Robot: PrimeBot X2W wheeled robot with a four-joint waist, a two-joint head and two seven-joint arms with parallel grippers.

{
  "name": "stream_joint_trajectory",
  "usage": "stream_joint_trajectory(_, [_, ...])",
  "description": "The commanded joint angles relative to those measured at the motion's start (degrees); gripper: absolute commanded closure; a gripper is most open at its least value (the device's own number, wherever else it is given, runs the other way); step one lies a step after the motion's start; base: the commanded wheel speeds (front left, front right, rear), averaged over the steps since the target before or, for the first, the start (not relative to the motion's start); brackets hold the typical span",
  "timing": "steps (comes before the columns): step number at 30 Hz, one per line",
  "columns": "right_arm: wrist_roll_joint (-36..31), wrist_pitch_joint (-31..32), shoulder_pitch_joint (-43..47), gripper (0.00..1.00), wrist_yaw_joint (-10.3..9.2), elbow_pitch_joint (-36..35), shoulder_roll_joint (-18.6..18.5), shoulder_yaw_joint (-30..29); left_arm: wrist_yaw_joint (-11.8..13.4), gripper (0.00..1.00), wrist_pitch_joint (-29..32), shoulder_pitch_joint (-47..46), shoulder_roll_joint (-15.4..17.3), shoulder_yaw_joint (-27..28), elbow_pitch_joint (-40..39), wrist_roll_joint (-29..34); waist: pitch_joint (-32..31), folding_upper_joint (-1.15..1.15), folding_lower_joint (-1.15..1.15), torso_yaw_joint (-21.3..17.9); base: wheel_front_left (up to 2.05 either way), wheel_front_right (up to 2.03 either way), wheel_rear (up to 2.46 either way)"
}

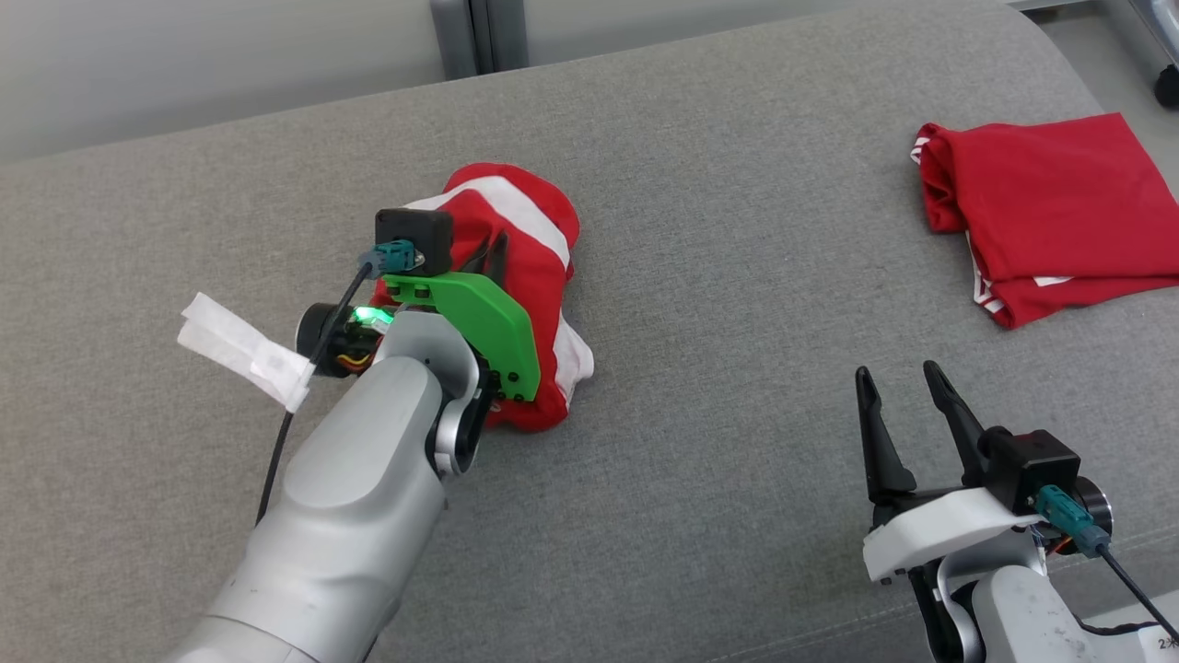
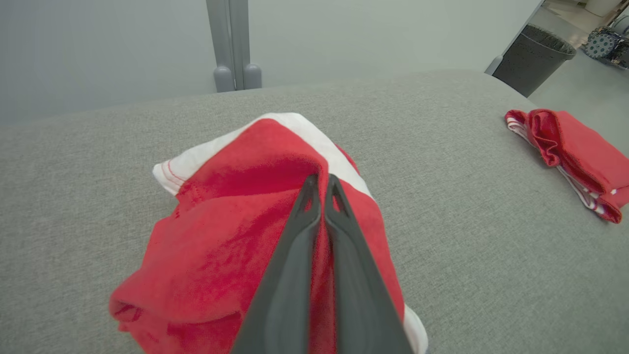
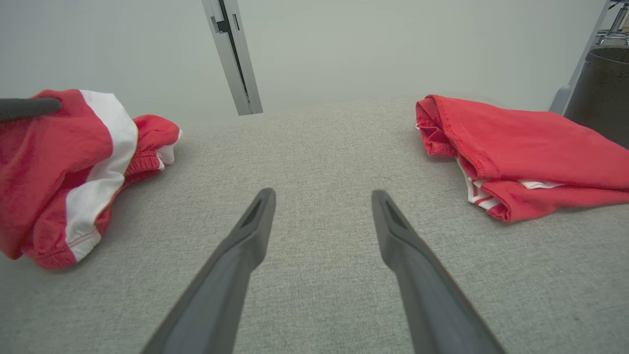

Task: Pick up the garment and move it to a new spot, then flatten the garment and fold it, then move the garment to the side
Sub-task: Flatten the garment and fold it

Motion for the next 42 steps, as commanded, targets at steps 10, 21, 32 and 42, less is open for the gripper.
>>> stream_joint_trajectory(10, [-0.90,-0.34,1.92,0.00,-0.09,0.12,-0.13,-1.21,1.04,1.00,-10.44,-0.48,0.16,-5.60,-11.08,-2.98,-3.34,0.00,0.00,2.92,0.00,0.00,0.00])
stream_joint_trajectory(21, [-1.06,0.12,3.69,0.00,-0.09,-0.60,-0.14,-2.86,7.96,1.00,-16.37,15.73,5.12,-2.12,-19.91,-3.11,-4.51,0.00,0.00,6.93,0.00,0.00,0.00])
stream_joint_trajectory(32, [-1.50,0.71,4.00,0.00,-0.09,-1.17,-0.14,-3.11,12.32,1.00,-16.97,31.65,7.46,4.31,-25.49,-0.16,-4.44,0.00,0.00,9.25,0.00,0.00,0.00])
stream_joint_trajectory(42, [-1.45,0.89,3.41,0.00,-0.09,-1.00,-0.14,-2.72,9.70,1.00,-16.92,35.64,3.77,7.10,-18.55,0.34,-4.34,0.00,0.00,9.71,0.00,0.00,0.00])
